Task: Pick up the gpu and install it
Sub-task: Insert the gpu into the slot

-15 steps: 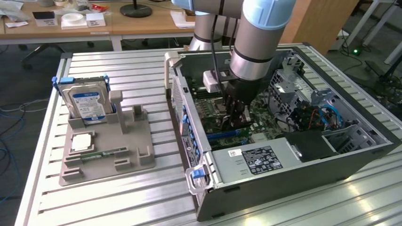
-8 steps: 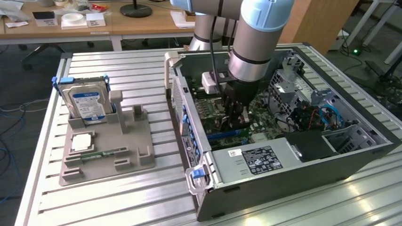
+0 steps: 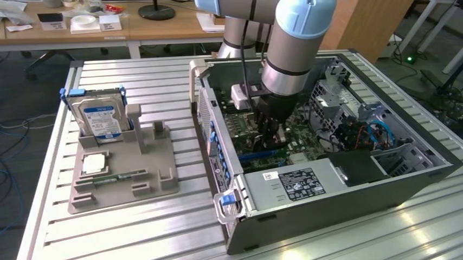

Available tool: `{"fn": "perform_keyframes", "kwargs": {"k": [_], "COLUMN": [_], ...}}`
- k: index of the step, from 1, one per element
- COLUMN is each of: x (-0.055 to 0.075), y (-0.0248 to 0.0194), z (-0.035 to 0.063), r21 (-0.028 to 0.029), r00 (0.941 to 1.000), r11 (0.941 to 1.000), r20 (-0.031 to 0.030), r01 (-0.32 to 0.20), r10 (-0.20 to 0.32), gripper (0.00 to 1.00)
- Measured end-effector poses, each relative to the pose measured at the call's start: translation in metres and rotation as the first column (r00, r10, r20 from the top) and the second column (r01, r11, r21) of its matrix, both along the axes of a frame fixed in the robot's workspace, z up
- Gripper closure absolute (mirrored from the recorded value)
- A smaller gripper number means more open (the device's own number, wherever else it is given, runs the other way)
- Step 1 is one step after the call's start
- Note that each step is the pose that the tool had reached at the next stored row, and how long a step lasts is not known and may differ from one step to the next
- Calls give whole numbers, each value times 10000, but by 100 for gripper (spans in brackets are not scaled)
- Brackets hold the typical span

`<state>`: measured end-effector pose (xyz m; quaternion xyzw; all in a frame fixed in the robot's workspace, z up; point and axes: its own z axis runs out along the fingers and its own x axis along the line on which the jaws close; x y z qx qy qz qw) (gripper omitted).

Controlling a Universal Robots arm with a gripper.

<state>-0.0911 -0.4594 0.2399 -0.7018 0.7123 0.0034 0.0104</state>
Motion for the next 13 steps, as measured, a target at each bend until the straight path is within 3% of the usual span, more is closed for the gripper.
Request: {"fn": "perform_keyframes", "kwargs": {"k": [13], "x": [-16], "y": [14], "z": [-26], "r21": [-4], "r00": [10000], "r11": [10000], "r20": [-2], "r01": [3], "r10": [-3], "gripper": [73]}}
